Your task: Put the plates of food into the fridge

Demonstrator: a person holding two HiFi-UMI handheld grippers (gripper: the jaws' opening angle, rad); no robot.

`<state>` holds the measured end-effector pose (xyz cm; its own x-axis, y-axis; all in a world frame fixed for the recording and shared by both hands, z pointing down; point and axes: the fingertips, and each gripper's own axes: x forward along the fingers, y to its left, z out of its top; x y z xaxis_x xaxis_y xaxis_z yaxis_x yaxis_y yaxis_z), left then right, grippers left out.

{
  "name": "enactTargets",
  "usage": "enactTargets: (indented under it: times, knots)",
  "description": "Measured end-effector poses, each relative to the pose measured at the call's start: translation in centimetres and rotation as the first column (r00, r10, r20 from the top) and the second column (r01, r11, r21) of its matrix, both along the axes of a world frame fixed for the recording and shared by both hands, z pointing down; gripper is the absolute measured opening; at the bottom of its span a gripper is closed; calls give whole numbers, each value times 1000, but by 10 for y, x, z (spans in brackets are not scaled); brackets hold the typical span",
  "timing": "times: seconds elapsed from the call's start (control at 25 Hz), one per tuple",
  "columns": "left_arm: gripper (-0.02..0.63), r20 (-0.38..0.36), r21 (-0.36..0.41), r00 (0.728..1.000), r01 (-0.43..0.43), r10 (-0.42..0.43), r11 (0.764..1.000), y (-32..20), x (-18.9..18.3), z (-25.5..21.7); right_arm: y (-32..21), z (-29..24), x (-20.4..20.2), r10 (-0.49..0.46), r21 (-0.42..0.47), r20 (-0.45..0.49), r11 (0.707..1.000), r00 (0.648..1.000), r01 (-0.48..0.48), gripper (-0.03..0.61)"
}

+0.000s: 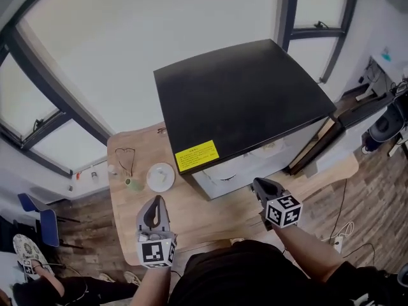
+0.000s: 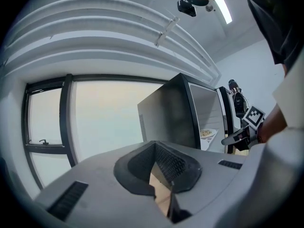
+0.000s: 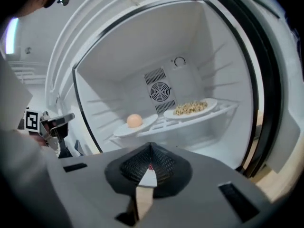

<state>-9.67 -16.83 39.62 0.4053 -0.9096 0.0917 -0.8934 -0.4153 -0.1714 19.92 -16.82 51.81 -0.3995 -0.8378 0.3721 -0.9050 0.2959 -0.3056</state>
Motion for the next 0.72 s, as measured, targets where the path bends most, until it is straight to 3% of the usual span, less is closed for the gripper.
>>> enactTargets:
  times: [0.24,0.72]
  knots:
    - [5,-17,-14,999,-31,31,999,1,17,7,8,-36,9,-8,87,-70,996,998,14,21]
    - [5,-40,-18,998,-52,52,998,1,37,9,21,-22,28,28,44,-64,999,998,-25,21]
